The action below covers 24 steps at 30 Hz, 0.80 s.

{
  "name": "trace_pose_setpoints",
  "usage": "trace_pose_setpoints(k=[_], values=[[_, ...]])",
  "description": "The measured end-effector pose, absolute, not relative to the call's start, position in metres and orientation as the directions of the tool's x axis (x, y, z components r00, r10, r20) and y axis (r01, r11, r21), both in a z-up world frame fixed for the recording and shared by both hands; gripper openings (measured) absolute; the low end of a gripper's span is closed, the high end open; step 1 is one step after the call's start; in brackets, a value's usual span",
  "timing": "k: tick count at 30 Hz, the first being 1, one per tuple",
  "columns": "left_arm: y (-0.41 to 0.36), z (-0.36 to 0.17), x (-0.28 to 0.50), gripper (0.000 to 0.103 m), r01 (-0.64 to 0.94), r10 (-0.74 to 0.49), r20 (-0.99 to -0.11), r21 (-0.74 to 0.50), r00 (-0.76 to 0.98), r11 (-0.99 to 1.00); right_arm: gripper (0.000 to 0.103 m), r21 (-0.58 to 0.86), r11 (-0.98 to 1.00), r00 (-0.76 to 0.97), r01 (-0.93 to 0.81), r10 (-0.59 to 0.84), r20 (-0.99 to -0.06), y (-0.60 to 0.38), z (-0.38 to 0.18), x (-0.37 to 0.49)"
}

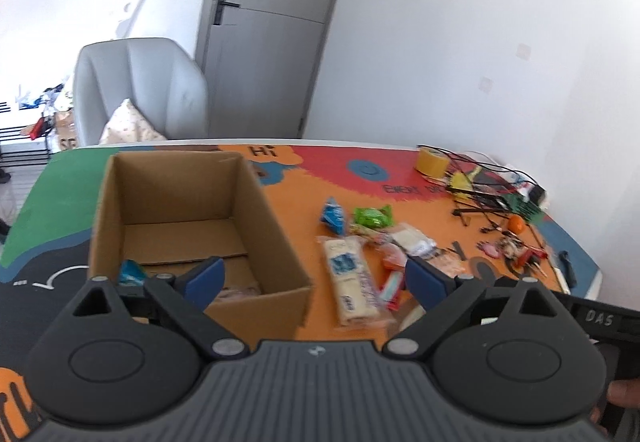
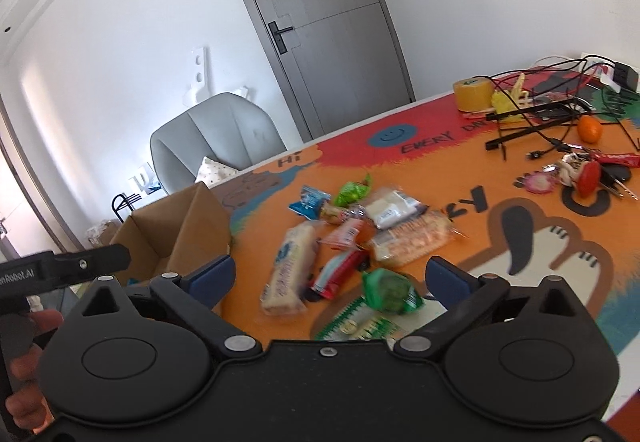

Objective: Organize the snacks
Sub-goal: 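Grasp the green cow-print biscuit packet with the right gripper while the left approaches the white cake package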

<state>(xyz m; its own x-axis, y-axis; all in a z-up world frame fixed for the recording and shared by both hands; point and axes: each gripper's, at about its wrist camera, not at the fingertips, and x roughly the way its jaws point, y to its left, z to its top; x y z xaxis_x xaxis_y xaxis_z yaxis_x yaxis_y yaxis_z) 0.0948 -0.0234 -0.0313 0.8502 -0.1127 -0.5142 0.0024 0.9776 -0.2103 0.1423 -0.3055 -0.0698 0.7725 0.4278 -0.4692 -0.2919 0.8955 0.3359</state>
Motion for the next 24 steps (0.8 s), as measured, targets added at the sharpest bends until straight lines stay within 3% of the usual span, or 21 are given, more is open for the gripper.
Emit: trace_pose_setpoints(k=[15, 21, 24], values=[[-0.082, -0.049, 0.104, 0.093, 0.128, -0.190, -0.503, -0.156, 0.843, 0.980, 0.100, 0.323, 0.896, 0.756, -0.304, 0.433, -0.491, -0.331, -0.093, 0.135], [-0.096, -0.063, 0.116, 0.082, 0.172, -0.229, -0.520, -0.157, 0.823, 0.973, 0.094, 0.355, 0.876, 0.720, -0.326, 0.474, -0.507, -0.334, -0.105, 0.142], [-0.102, -0.068, 0.122, 0.070, 0.181, -0.229, -0.534, -0.141, 0.814, 0.973, 0.094, 0.348, 0.873, 0.706, -0.343, 0.483, -0.518, -0.332, -0.110, 0.146]])
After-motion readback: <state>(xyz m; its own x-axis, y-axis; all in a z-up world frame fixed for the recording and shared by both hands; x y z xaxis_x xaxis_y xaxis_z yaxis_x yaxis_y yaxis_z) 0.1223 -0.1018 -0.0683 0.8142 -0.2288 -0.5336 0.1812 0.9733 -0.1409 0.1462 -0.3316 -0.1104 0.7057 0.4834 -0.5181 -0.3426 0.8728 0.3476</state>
